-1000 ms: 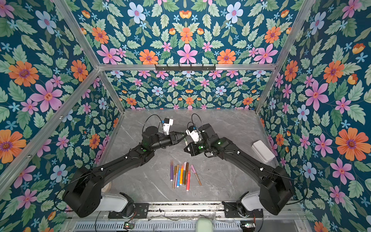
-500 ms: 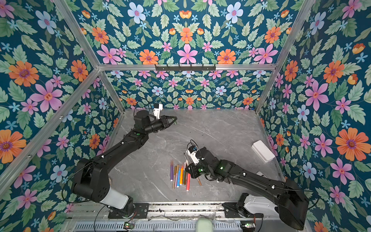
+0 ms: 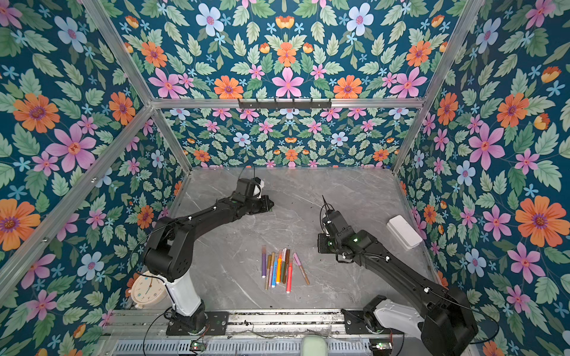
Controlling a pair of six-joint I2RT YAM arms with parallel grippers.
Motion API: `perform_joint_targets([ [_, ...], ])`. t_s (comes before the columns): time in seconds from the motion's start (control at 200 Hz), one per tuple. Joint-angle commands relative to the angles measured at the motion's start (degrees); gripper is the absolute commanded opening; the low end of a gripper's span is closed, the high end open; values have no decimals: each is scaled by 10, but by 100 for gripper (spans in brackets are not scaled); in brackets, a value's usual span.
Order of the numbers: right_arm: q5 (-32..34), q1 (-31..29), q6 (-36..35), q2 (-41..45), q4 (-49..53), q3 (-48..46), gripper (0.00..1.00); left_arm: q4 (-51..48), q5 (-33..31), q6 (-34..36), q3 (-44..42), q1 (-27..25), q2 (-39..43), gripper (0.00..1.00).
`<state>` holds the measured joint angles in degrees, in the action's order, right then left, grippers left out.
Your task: Open the pen caps
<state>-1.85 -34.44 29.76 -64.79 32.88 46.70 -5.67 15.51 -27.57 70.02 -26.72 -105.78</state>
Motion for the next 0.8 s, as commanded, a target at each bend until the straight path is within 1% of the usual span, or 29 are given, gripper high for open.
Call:
perform_joint_targets([
  [0.0, 28, 4, -6, 2, 30, -7, 0, -86, -133, 73, 21, -15, -25, 0],
  [0.15, 39, 6, -7, -11, 38, -7, 0, -105, -182, 95, 39, -31, -55, 0],
  [0.32, 40, 6, -8, -17, 39, -6, 0, -111, -173, 98, 49, -32, -78, 1],
  [0.395, 41, 6, -9, -18, 39, -6, 0, -108, -169, 97, 46, -32, -80, 4],
  [0.435, 41, 7, -9, -19, 40, -6, 0, -105, -165, 95, 45, -32, -79, 7],
  [0.5, 42, 6, -10, -20, 41, -4, 0, -102, -162, 95, 43, -32, -76, 20],
  [0.525, 43, 6, -11, -21, 42, -3, 0, -102, -161, 94, 42, -32, -75, 24],
  [0.595, 44, 7, -12, -25, 45, 1, 0, -101, -157, 93, 42, -32, -70, 30],
  [0.73, 45, 12, -22, -39, 58, 20, 0, -91, -144, 93, 35, -32, -46, 46],
  [0.795, 43, 19, -32, -51, 62, 31, 0, -84, -138, 92, 27, -32, -27, 49],
])
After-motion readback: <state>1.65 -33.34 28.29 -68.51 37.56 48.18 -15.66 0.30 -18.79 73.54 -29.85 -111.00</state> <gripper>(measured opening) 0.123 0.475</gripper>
